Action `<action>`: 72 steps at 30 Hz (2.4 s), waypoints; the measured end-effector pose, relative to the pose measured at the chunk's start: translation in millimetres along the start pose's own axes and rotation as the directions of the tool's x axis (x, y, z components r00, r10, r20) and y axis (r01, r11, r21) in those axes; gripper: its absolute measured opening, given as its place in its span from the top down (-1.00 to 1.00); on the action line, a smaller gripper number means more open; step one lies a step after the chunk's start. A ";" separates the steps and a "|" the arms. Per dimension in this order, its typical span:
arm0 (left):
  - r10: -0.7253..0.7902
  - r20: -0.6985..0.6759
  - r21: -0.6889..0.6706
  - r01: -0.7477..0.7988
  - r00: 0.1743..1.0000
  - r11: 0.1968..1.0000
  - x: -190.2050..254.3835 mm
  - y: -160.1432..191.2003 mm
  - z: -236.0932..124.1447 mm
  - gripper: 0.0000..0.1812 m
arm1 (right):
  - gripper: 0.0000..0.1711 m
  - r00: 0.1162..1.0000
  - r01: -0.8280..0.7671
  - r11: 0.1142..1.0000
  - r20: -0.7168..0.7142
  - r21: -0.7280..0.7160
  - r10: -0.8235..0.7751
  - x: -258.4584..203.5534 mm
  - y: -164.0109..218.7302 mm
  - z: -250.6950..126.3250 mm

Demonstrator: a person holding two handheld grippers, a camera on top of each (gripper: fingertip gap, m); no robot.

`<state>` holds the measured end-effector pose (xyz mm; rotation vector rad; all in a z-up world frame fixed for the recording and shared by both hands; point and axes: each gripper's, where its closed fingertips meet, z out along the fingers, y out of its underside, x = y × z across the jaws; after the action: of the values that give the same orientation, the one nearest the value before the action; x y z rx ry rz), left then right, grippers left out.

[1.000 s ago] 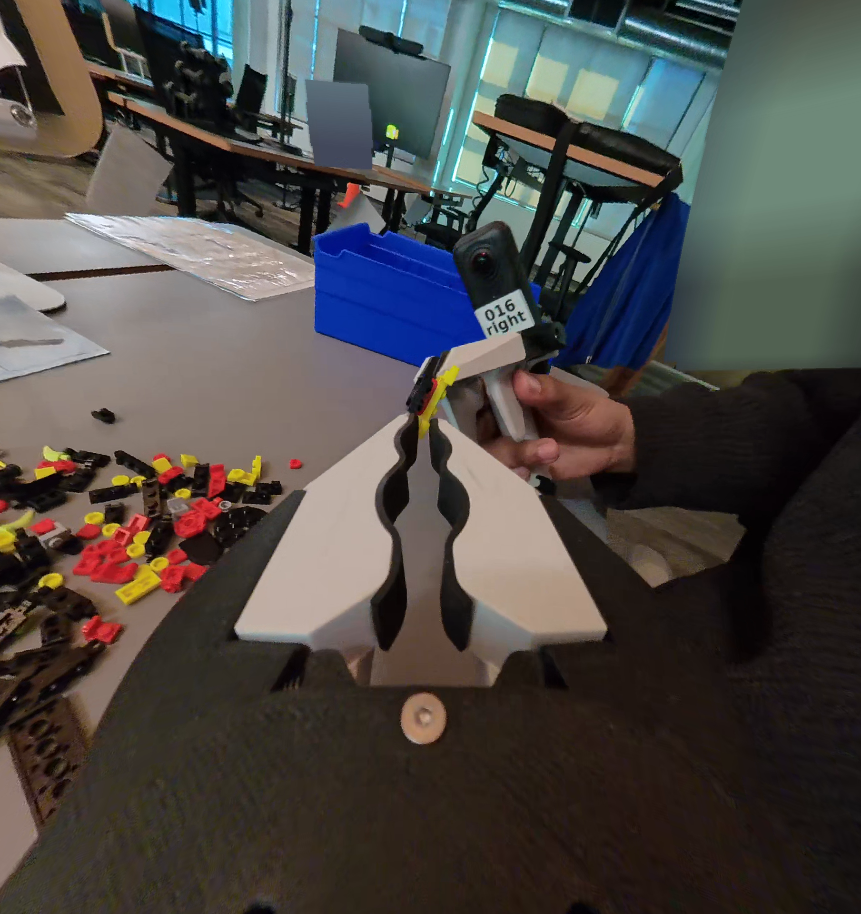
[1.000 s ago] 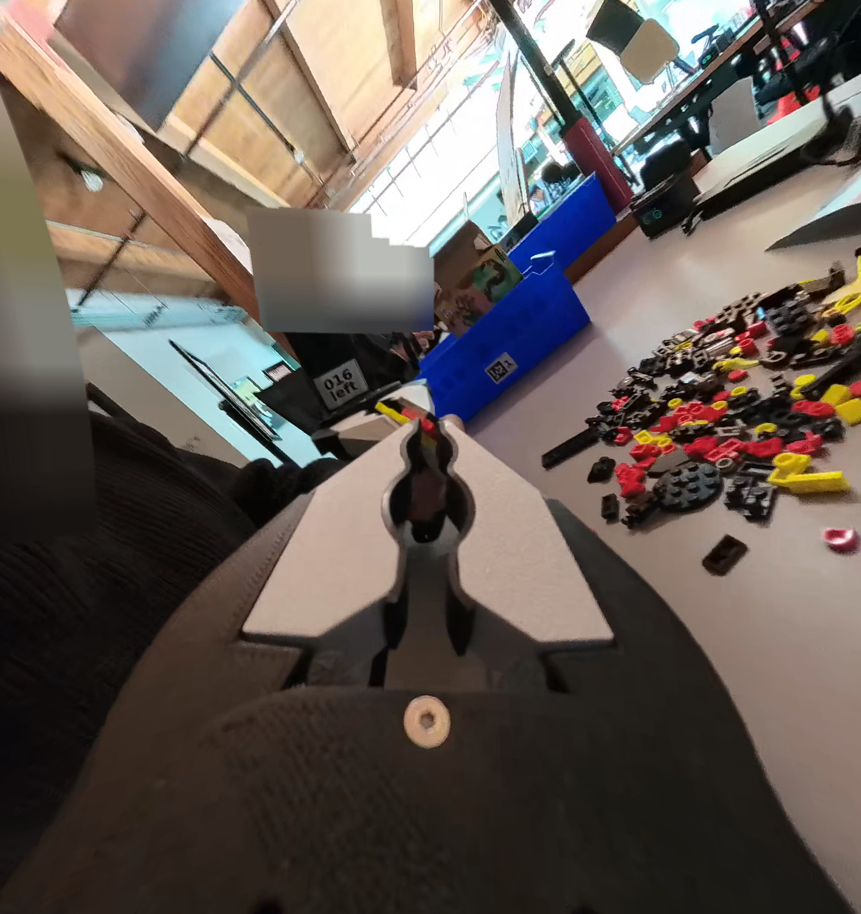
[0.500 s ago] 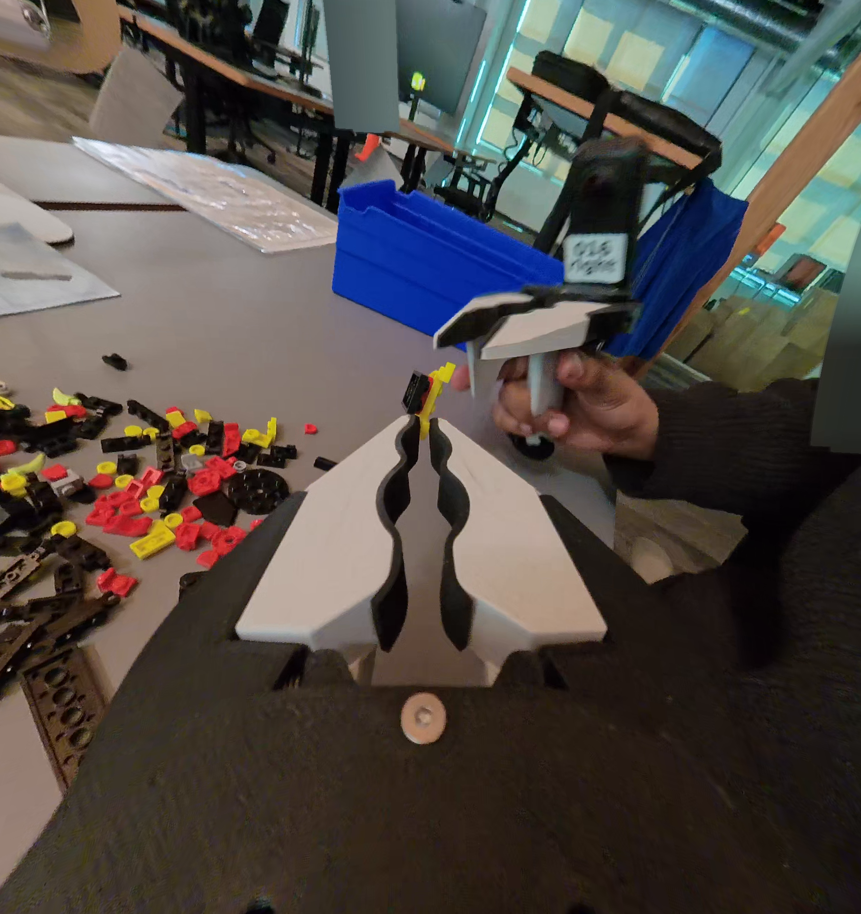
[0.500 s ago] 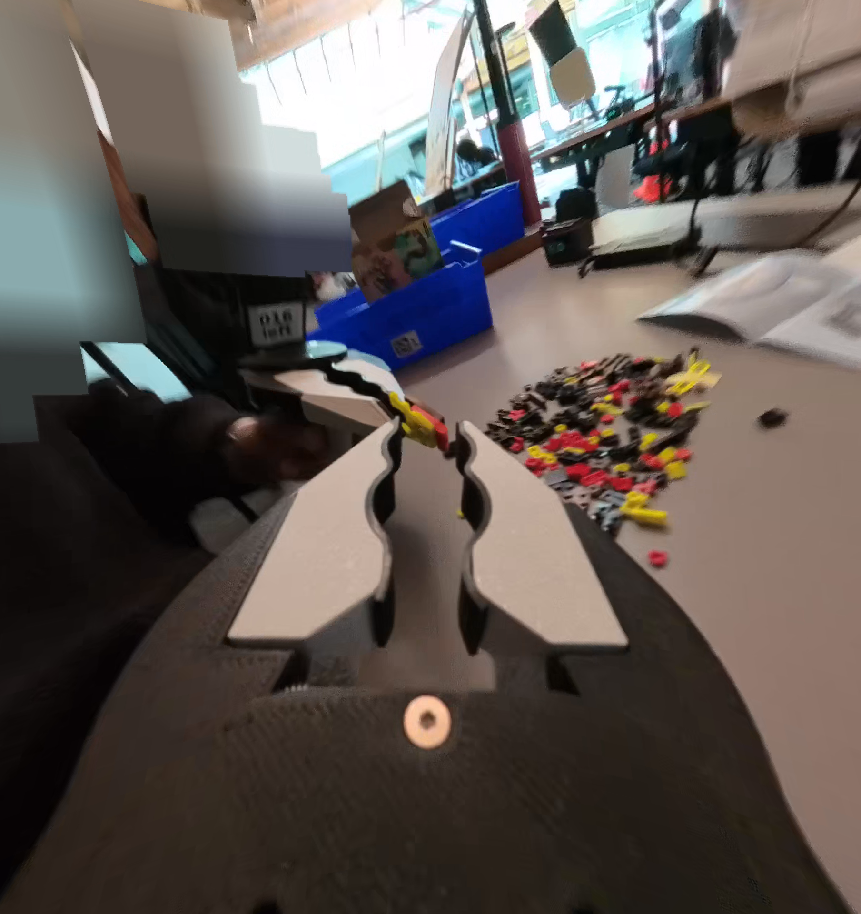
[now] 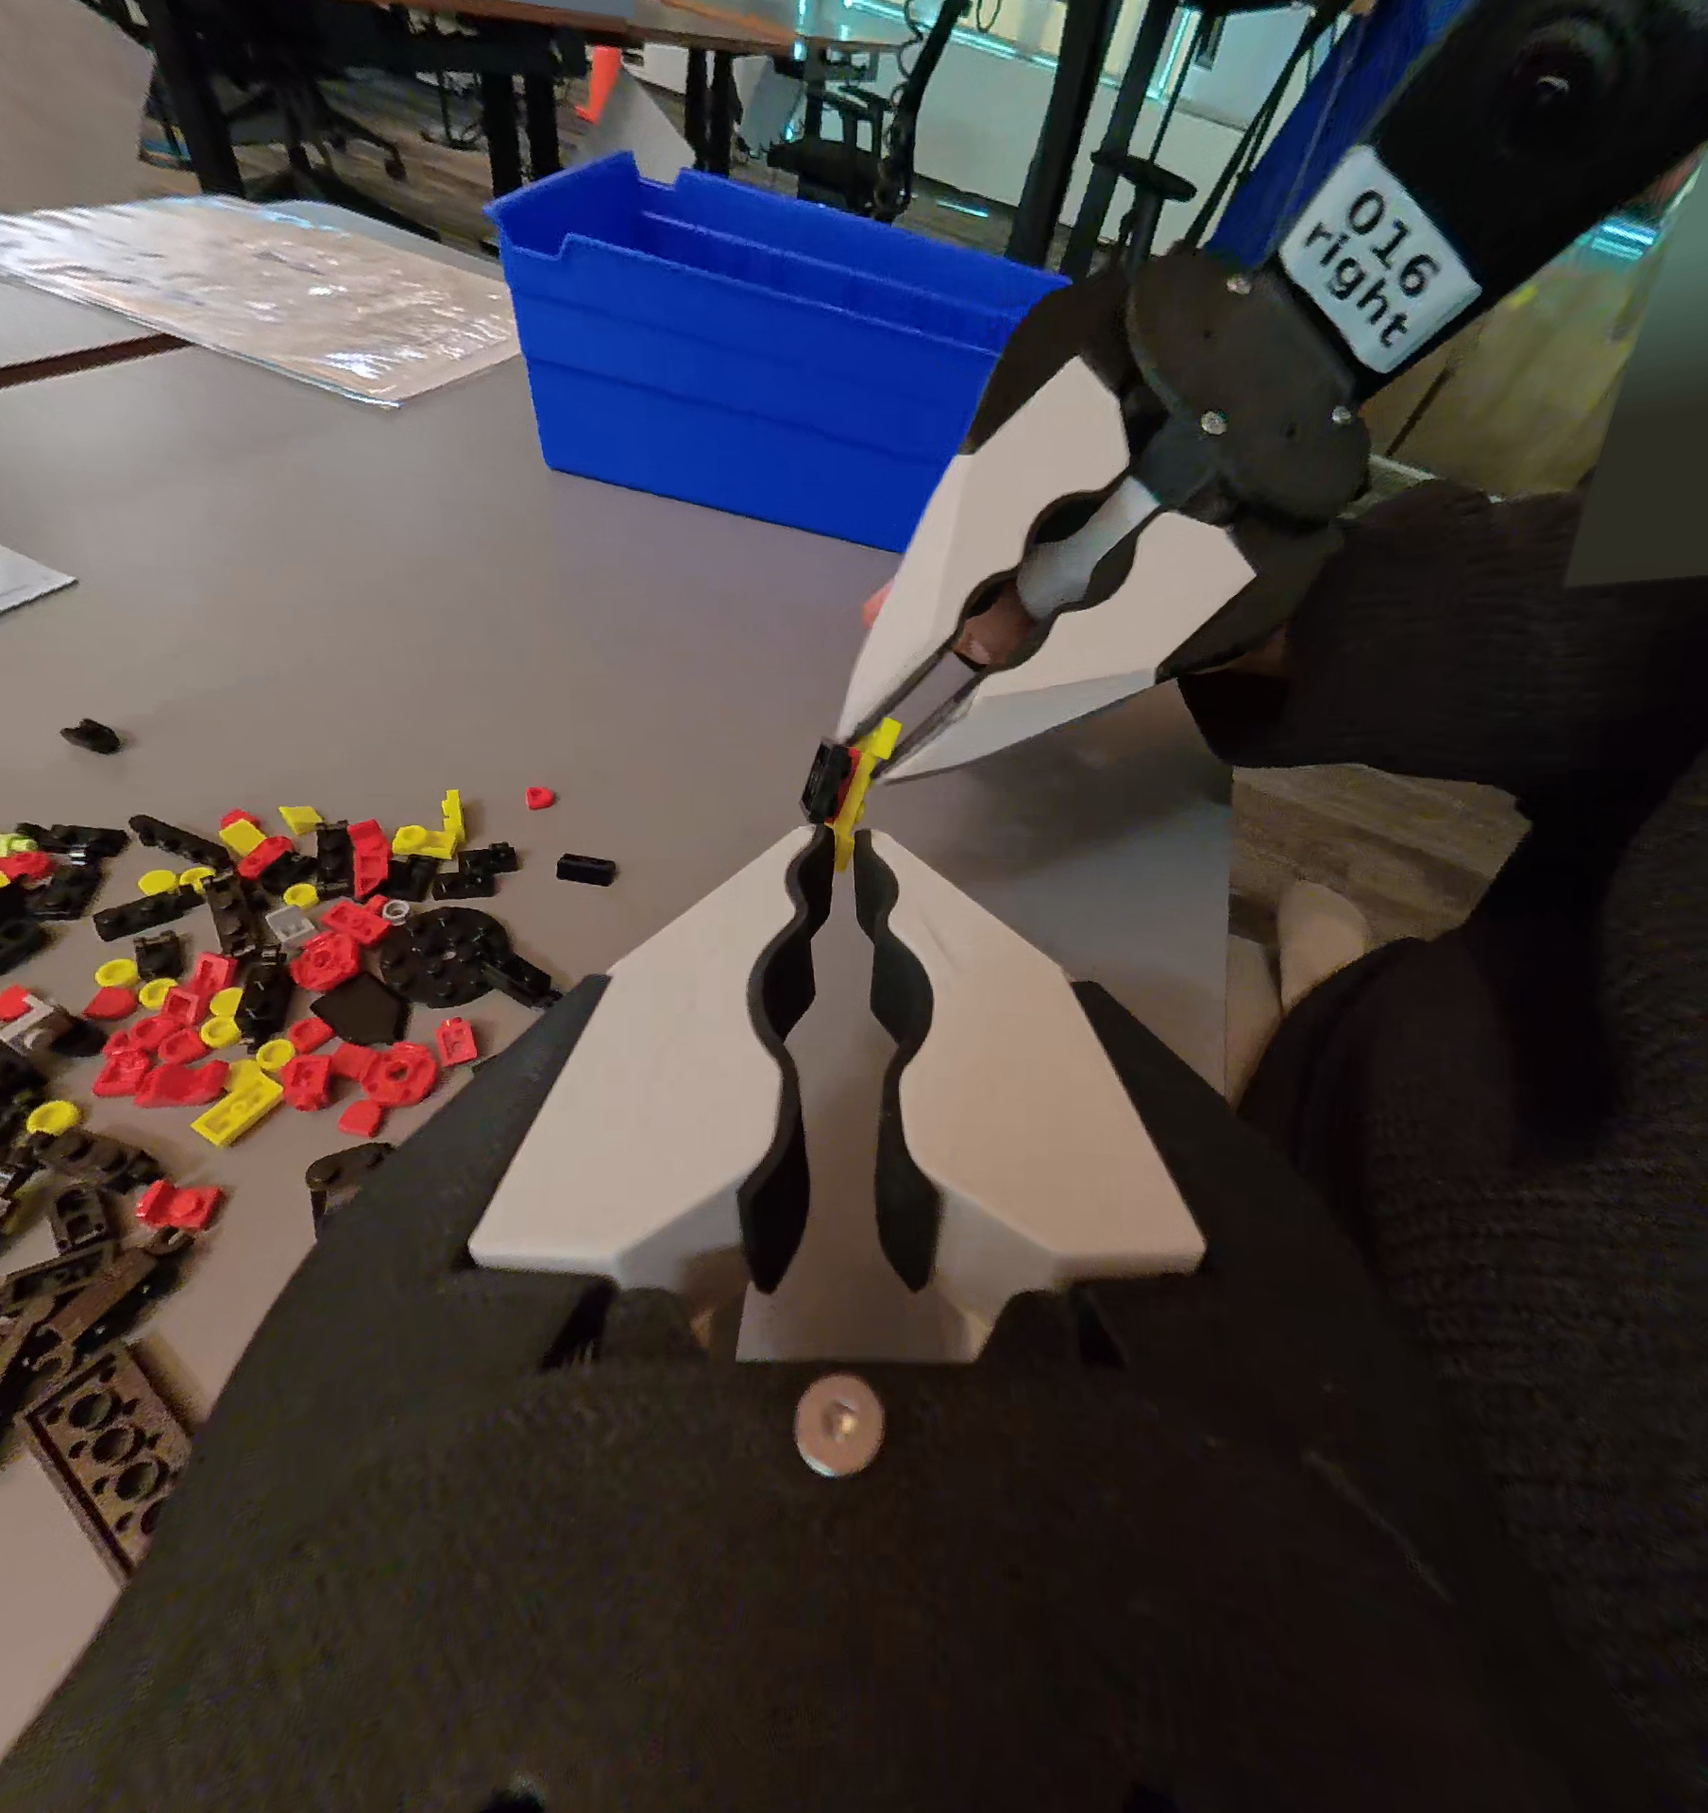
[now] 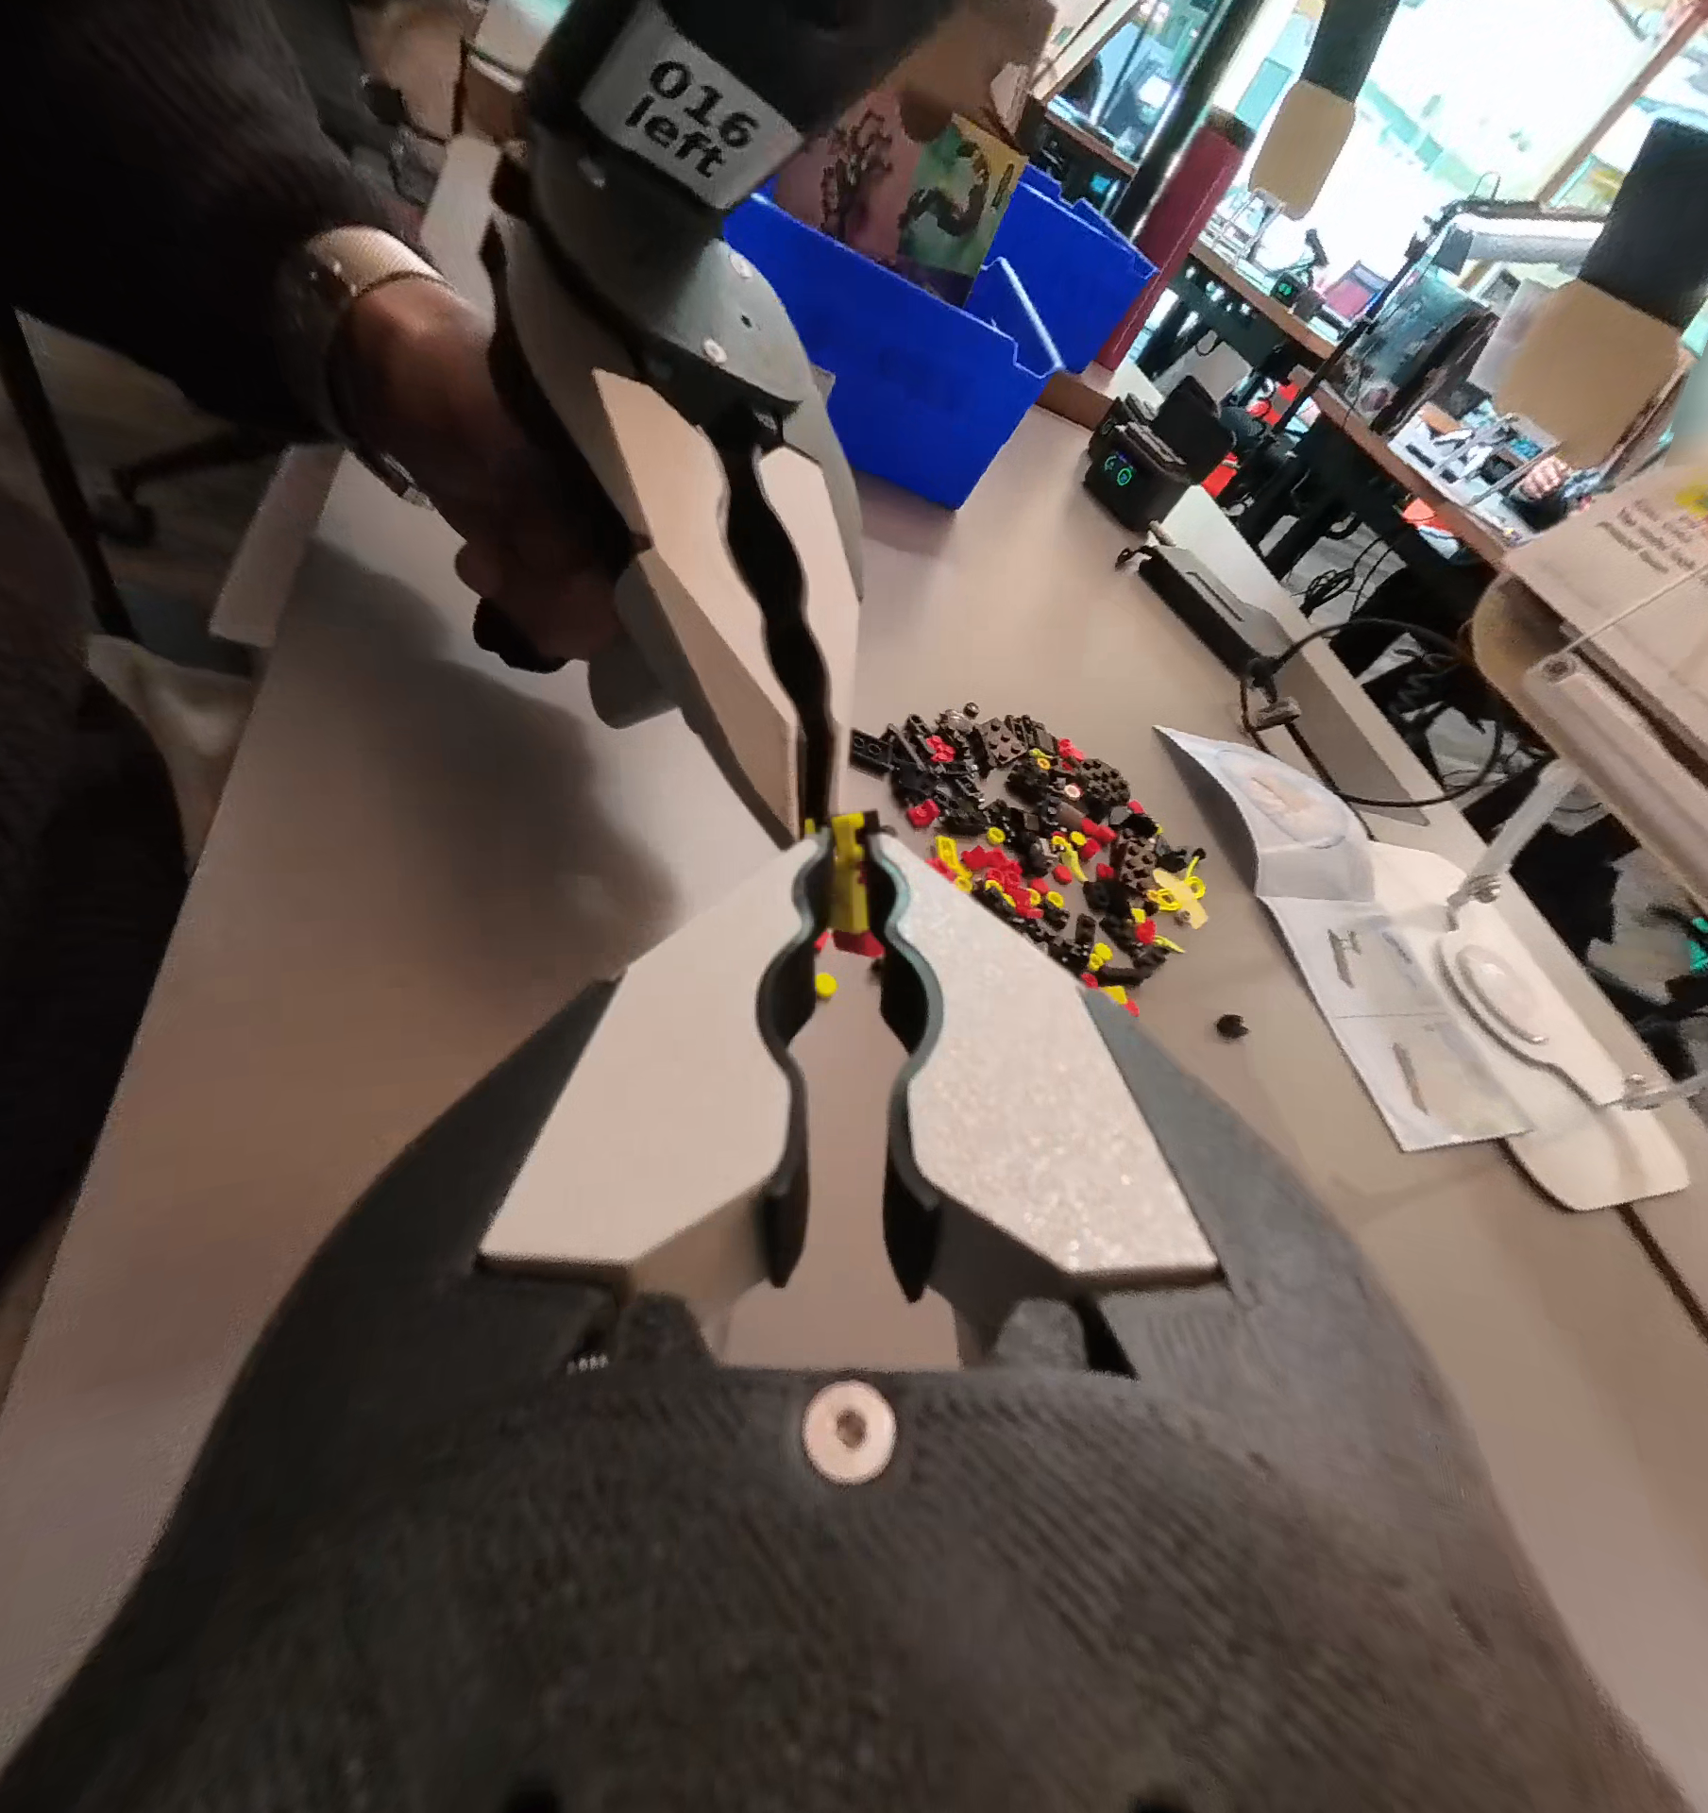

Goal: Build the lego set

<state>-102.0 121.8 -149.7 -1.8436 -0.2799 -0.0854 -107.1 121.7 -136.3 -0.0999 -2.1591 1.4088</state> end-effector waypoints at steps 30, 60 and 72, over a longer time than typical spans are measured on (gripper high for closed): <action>0.108 -0.316 0.008 -0.111 0.943 0.994 44.6 14.5 -8.5 1.00 | 0.99 0.881 -0.272 0.960 0.417 0.060 0.223 -53.3 -18.0 -9.9; -0.352 0.125 0.073 0.345 0.928 0.936 -74.3 9.1 -19.9 1.00 | 0.92 0.802 -0.592 0.803 0.046 -0.071 0.596 18.7 46.2 12.1; -0.454 -0.048 0.178 0.454 0.890 0.873 -67.9 -9.0 -26.9 1.00 | 0.34 0.703 -0.706 0.692 0.025 0.153 0.711 58.2 22.6 13.6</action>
<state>-167.6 88.5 -147.2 -1.5607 -0.6952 -0.3779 -168.0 141.0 -136.3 -0.9998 -2.0476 1.9536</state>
